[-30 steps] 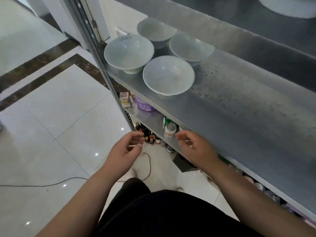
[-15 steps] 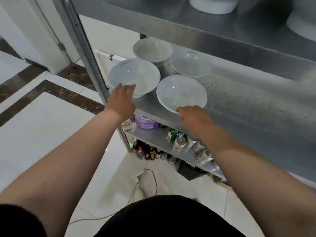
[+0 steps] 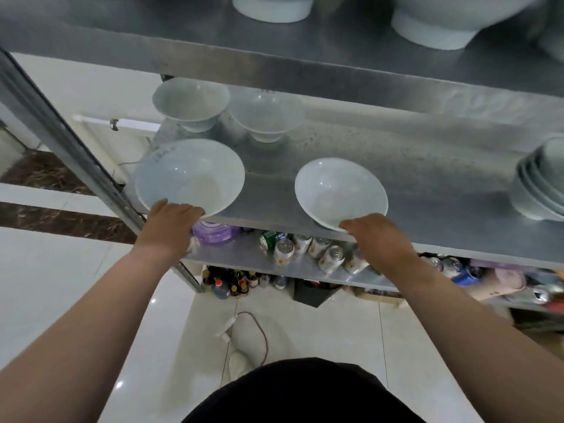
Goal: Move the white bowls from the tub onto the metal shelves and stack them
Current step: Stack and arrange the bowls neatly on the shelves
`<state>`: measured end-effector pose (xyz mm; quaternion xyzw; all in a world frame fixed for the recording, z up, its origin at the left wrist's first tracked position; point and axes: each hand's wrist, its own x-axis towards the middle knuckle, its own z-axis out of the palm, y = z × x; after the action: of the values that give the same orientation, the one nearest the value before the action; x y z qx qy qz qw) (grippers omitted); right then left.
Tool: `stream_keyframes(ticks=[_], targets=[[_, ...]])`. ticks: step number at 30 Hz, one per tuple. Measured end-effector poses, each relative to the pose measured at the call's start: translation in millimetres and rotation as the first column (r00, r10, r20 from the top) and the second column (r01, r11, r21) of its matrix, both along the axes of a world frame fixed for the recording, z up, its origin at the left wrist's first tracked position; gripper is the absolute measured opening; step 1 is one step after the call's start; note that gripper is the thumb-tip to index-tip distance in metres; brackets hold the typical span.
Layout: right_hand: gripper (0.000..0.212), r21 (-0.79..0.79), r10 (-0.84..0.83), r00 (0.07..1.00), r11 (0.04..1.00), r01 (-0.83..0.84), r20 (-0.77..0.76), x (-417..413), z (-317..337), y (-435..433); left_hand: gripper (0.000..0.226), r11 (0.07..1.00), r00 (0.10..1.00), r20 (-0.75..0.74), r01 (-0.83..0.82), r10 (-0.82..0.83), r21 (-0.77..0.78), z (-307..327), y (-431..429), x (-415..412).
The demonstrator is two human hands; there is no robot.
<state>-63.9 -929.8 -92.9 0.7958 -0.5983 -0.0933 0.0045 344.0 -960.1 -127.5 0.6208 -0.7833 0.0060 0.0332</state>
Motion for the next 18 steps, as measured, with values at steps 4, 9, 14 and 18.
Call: stream_keyframes(ticks=[4,9,14,18], targets=[[0.06,-0.027,-0.098,0.994,0.995,0.1,0.055,-51.9,0.5,16.4,0.059,0.992,0.997,0.014,0.075,-0.077,0.105,1.4,7.0,-61.5],[0.054,-0.079,-0.181,0.978,0.979,0.19,0.105,-120.1,-1.4,18.8,0.052,0.962,0.966,-0.034,0.258,-0.256,0.089,-0.5,5.2,-158.2],[0.031,-0.21,-0.225,0.942,0.937,0.279,0.251,-192.9,5.4,18.3,0.063,0.921,0.924,-0.04,0.382,-0.38,0.071,0.6,-2.5,-259.1],[0.023,-0.373,-0.154,0.941,0.889,0.265,0.301,-251.2,13.2,18.3,0.065,0.886,0.888,-0.032,0.459,-0.458,0.056,-3.6,-17.6,-331.9]])
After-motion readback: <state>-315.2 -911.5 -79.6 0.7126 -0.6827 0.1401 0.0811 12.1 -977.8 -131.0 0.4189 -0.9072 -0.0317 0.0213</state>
